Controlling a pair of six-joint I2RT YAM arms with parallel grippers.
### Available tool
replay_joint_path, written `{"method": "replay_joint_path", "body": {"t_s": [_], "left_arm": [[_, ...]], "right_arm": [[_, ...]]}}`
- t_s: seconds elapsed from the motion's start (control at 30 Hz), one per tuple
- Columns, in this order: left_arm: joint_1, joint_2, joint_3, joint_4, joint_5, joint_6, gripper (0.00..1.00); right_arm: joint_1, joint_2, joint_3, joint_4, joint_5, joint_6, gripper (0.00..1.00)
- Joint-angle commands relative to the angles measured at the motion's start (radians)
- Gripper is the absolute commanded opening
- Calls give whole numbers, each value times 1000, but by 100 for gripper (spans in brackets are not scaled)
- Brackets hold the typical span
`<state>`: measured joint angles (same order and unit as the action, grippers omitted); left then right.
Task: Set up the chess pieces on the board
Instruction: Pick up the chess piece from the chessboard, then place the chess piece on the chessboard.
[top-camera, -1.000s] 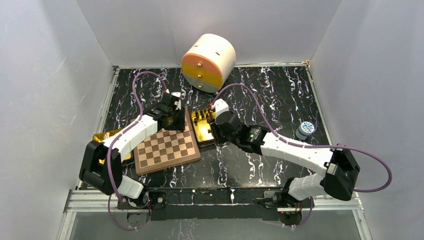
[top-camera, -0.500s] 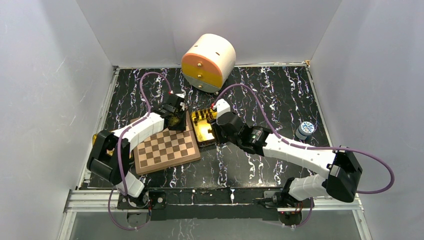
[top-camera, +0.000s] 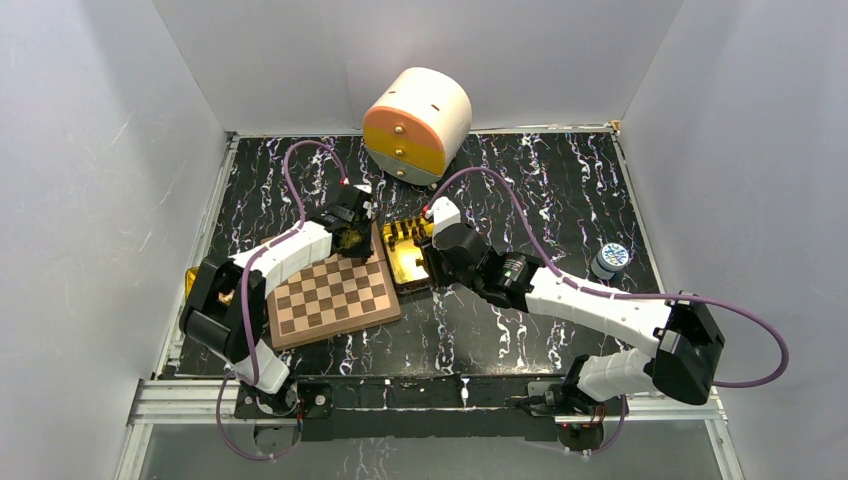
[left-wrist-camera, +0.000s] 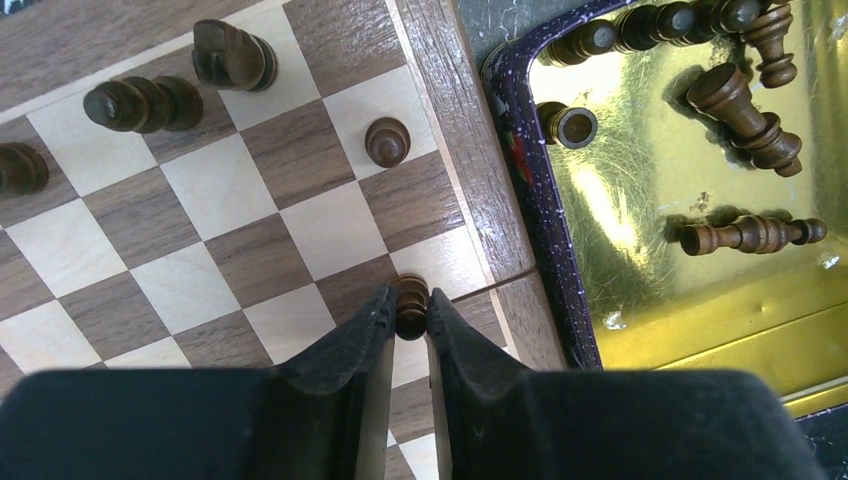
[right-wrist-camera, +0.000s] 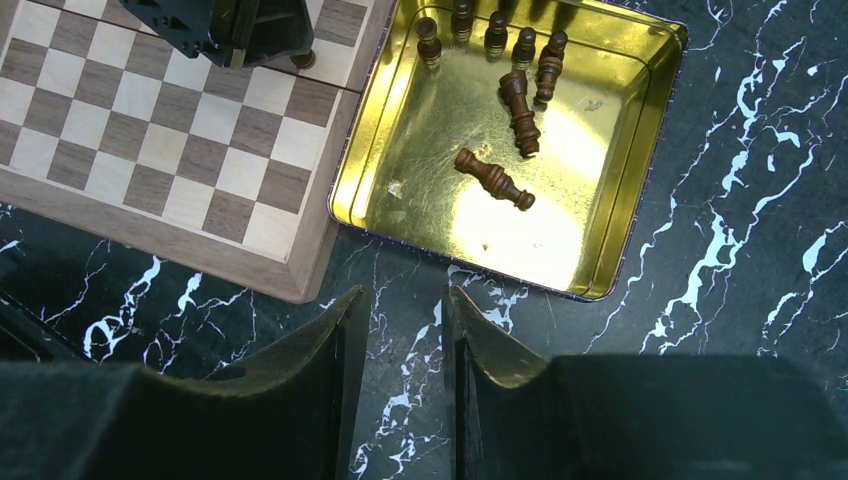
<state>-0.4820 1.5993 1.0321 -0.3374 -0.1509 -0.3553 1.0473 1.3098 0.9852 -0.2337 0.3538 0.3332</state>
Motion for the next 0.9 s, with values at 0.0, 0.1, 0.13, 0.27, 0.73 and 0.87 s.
{"method": "replay_joint_path", "body": {"t_s": [0.0, 0.1, 0.13, 0.27, 0.73, 0.87], "left_arm": [[-6, -20, 49, -19, -57, 10, 15], [-6, -6, 72, -36, -89, 12, 14], [-6, -1, 81, -42, -96, 12, 13], [-6, 6, 102, -52, -120, 12, 12], [13, 87, 174, -57, -197, 31, 12], [20, 91, 177, -51, -203, 33, 12]], "right_arm": [[-6, -7, 1, 55, 18, -16, 41], [-7, -7, -1, 54, 20, -16, 41], [-6, -7, 0, 54, 21, -16, 41], [-6, -11, -2, 56, 24, -17, 41], [-7, -20, -10, 58, 21, -18, 41], [-8, -24, -14, 58, 23, -17, 41]]}}
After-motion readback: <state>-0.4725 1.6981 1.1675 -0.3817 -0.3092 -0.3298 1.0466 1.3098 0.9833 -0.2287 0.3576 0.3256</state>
